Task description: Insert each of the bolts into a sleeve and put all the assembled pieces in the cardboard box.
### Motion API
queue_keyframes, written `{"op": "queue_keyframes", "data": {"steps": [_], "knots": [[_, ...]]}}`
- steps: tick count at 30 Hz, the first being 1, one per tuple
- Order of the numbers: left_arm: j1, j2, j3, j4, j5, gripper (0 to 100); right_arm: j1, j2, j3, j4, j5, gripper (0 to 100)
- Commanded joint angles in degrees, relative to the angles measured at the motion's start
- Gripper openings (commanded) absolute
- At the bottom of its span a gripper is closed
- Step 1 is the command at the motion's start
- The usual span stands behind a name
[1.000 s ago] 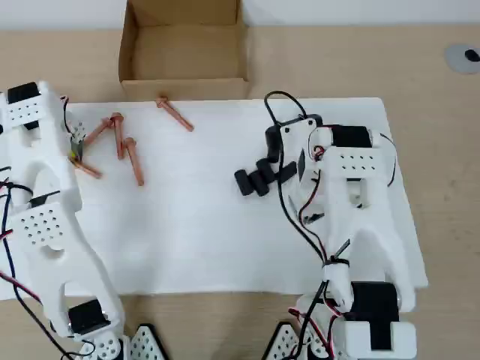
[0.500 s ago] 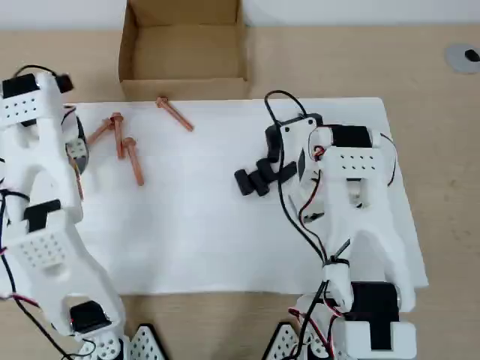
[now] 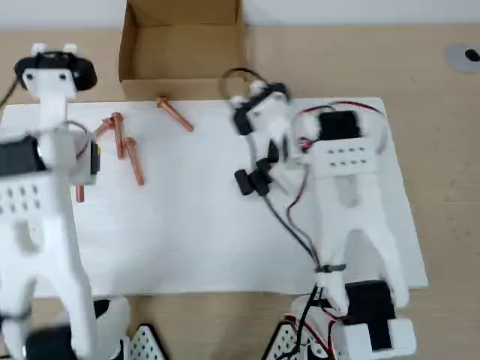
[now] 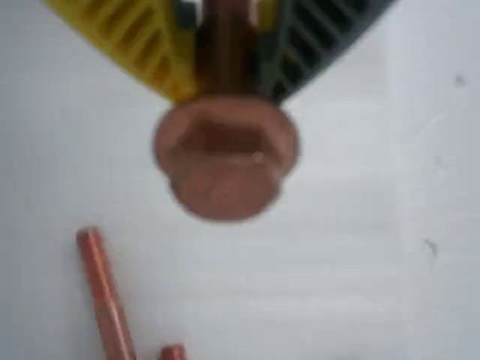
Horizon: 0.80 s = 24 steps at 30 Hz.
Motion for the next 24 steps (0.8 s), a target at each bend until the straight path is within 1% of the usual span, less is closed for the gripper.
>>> {"op": "queue_keyframes", "data": {"steps": [1, 3, 6, 9, 11, 14, 18, 21, 24], "knots": [[1.14, -13.85, 17.85, -11.96, 3.16, 1, -5.49, 0.40, -3.38, -5.71, 1.05, 1.2], [1.32, -20.09, 24.53, -15.12, 4.04, 1, -5.67, 2.59, -3.82, -9.93, -1.32, 1.2], [1.32, -28.09, 31.38, -19.69, 4.92, 1, -4.62, 8.75, -5.05, -14.24, -6.07, 1.2], [1.32, -33.54, 36.75, -23.91, 4.92, 1, -2.77, 16.66, -8.40, -17.41, -9.93, 1.2], [1.32, -35.65, 40.44, -27.08, 4.92, 1, -1.45, 21.85, -12.44, -18.55, -13.80, 1.2], [1.14, -38.02, 45.27, -31.38, 4.92, 1, -0.04, 28.44, -19.56, -17.93, -22.24, 1.2], [0.97, -40.48, 48.35, -33.32, 4.92, 1, 1.19, 34.86, -27.38, -13.36, -33.14, 1.2], [1.14, -42.15, 48.97, -33.05, 4.92, 1, 1.63, 37.58, -31.25, -9.32, -36.92, 1.2], [1.23, -43.21, 49.76, -33.23, 4.92, 1, 2.42, 38.55, -33.01, -7.47, -38.24, 1.2]]}}
